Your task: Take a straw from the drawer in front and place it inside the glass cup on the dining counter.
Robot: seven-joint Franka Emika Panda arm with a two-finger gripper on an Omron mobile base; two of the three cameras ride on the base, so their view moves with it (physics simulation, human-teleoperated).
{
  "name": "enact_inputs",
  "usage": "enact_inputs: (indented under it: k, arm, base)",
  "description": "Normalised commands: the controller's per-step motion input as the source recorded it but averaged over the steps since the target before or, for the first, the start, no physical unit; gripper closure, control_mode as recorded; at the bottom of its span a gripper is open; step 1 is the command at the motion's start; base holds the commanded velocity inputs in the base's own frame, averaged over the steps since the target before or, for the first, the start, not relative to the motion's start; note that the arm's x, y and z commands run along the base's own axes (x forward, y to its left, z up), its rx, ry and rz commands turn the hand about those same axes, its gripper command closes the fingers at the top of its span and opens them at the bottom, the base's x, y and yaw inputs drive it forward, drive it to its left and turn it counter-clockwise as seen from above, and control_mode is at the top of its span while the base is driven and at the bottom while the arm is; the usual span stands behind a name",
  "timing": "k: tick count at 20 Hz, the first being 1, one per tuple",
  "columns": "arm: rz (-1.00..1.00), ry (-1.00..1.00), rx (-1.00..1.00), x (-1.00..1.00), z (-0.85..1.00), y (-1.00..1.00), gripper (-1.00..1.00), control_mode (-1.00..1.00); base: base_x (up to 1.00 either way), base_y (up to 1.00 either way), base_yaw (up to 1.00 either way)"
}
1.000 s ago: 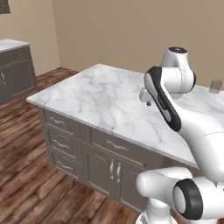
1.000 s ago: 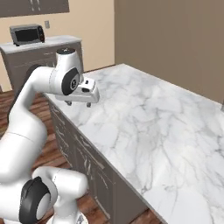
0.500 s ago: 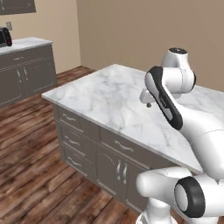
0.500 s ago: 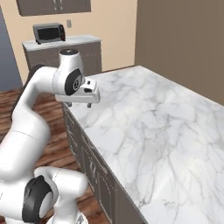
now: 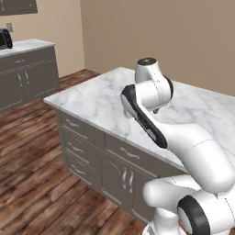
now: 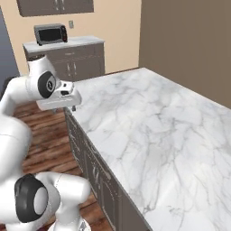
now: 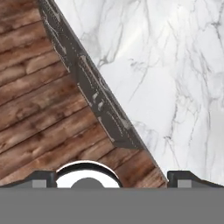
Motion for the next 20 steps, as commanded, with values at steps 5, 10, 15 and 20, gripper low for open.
enact_inputs:
  k: [5, 10, 15, 20]
  arm:
    - [-0.05, 0.0, -0.33, 0.15, -0.35, 0.99, -1.0, -1.0]
    - [0.0, 0.0, -0.33, 0.16, -0.48, 0.87, -1.0, -1.0]
    - [0.0, 0.06, -0.32, 0.31, -0.52, 0.62, -1.0, -1.0]
    - [0.0, 0.04, -0.26, 0.3, -0.48, 0.21, -1.0, -1.0]
  base:
    - [0.0, 0.0, 0.0]
    - [0.0, 0.0, 0.0]
    - [0.0, 0.0, 0.0]
    - [0.0, 0.0, 0.0]
